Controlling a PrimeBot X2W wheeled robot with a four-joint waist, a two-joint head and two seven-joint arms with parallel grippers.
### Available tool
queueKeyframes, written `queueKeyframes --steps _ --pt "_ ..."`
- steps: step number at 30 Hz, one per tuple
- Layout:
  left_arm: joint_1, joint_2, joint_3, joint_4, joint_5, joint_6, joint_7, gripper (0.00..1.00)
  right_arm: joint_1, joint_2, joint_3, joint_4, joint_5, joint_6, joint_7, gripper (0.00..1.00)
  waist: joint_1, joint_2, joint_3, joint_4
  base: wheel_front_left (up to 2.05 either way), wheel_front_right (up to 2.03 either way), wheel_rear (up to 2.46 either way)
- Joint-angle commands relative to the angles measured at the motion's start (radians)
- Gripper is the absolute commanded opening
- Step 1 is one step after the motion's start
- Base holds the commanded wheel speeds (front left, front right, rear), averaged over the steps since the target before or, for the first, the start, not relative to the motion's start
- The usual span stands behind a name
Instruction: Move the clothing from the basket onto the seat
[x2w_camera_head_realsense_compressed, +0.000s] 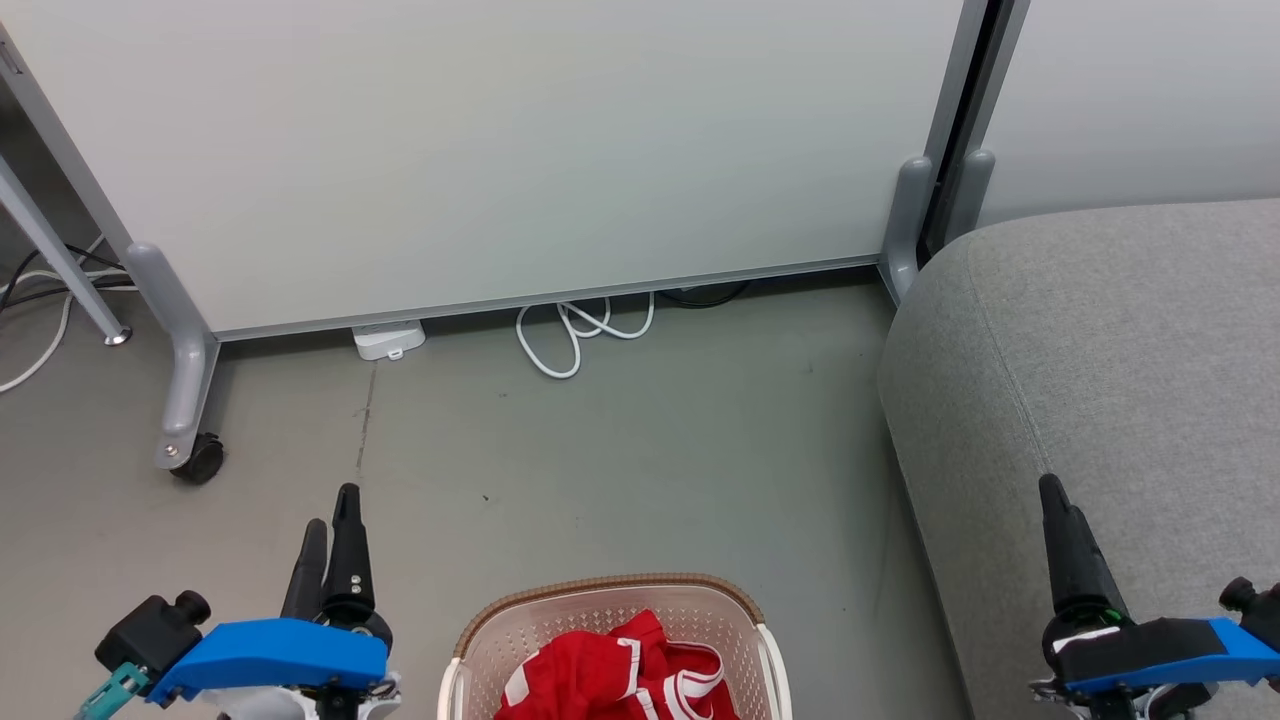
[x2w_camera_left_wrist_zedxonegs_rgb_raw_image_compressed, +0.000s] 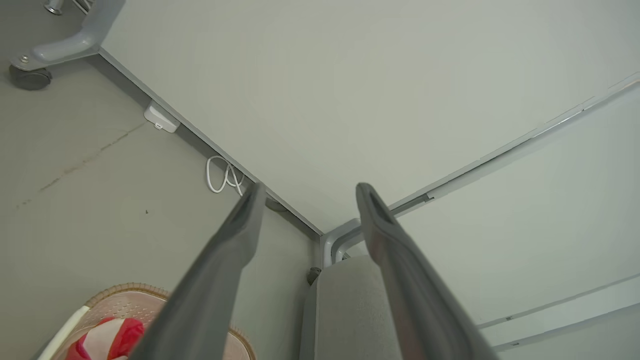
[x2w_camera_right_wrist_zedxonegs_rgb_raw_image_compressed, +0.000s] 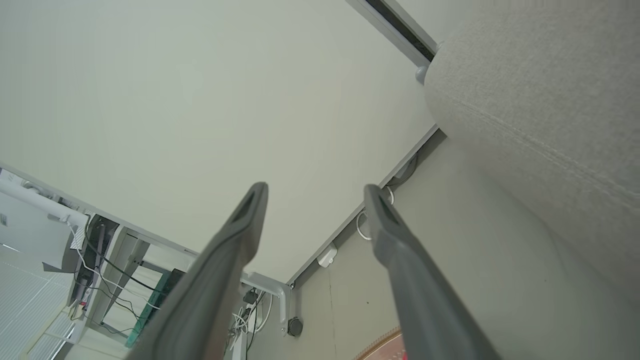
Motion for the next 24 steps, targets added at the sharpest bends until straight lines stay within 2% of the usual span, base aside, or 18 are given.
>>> queueKeyframes --steps 1,10,24 --pt "-0.014 0.012 -0.010 -0.018 0.045 0.003 -0.012 1.00 -0.005 -0.007 0.002 -0.021 -0.043 0.002 -0.012 1.00 0.0000 0.0000 0.000 0.000 0.00 0.00 0.00" --pt "-0.018 0.025 -0.048 -0.023 0.202 0.005 -0.043 1.00 0.006 -0.009 0.012 -0.031 -0.196 0.002 -0.043 1.00 0.0000 0.0000 -0.001 0.003 0.00 0.00 0.00" --pt "-0.018 0.037 -0.082 -0.030 0.386 0.020 -0.086 1.00 0.016 -0.011 0.015 -0.030 -0.417 0.003 -0.086 1.00 0.0000 0.0000 -0.002 0.007 0.00 0.00 0.00"
